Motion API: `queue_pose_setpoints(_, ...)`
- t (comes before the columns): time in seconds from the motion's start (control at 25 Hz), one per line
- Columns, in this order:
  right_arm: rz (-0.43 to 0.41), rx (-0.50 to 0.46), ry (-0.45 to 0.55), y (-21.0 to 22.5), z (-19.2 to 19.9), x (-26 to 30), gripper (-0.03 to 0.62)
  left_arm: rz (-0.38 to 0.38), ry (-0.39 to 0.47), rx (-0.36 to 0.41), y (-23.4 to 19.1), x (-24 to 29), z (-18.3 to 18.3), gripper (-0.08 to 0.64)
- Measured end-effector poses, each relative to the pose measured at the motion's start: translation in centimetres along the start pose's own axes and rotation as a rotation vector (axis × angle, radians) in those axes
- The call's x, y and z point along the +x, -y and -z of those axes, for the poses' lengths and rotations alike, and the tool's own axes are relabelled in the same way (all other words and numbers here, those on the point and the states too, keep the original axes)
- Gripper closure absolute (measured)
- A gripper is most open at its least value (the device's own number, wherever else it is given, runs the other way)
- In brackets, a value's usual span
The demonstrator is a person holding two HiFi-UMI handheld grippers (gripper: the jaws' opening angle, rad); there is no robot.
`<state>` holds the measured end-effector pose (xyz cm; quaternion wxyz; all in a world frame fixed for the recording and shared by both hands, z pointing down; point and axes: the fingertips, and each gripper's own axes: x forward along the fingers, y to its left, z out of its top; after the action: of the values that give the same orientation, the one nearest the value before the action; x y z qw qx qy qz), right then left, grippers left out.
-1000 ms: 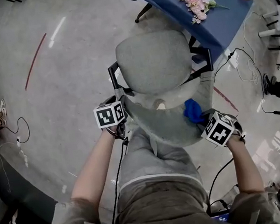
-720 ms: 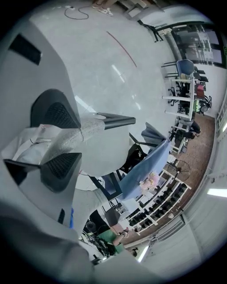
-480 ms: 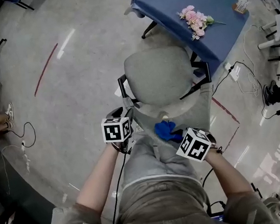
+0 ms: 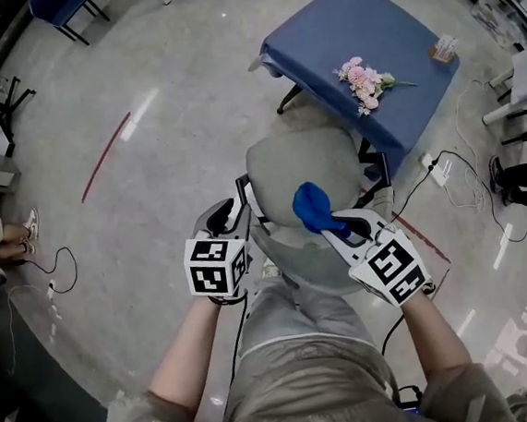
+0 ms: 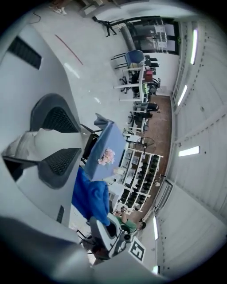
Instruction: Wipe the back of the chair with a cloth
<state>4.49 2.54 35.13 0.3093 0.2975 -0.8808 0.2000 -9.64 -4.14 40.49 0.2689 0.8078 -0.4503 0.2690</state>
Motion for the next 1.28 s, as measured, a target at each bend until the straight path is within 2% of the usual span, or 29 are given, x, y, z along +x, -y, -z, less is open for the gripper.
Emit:
queue_pose_setpoints(0.12,0.091,-0.007,0.144,2.0,-4.9,-3.0,0.520,0.009,0.072,0.034,0.9,-1.9,-3.7,0.448)
queue_pose_setpoints(0.24,0.163,-0.061,0.265,2.8,-9.3,-6.3,0.520,0.019,0.166,0.059,1.7,-4.0,-8.0,0.449)
queue_pose_setpoints(0.56,0.274,-0.090,0.550,2.9,-17.2,-14.8,0.520,0.038,0.393,0.170,4.9,-9.6,-18.1,0.477)
queue_pose_setpoints(0.76,0.307,-0.117,0.655,2.3,-20.0,-18.7,0.520,0.045,0.511,0.246,7.3,-13.4,-22.0,0.505)
queue_pose_setpoints(1.0,0.358,-0.136,0.771,1.7,-21.7,-22.6,0.520,0.038,0.632,0.339,10.1,-17.1,-24.8,0.523)
queue_pose_setpoints(1.16,0.363,-0.135,0.856,1.1,-22.4,-24.8,0.520,0.095,0.662,0.367,12.4,-18.8,-25.4,0.525)
queue_pose_setpoints(1.28,0.362,-0.126,0.884,1.0,-22.0,-25.7,0.520,0.089,0.690,0.404,13.3,-19.6,-25.6,0.526)
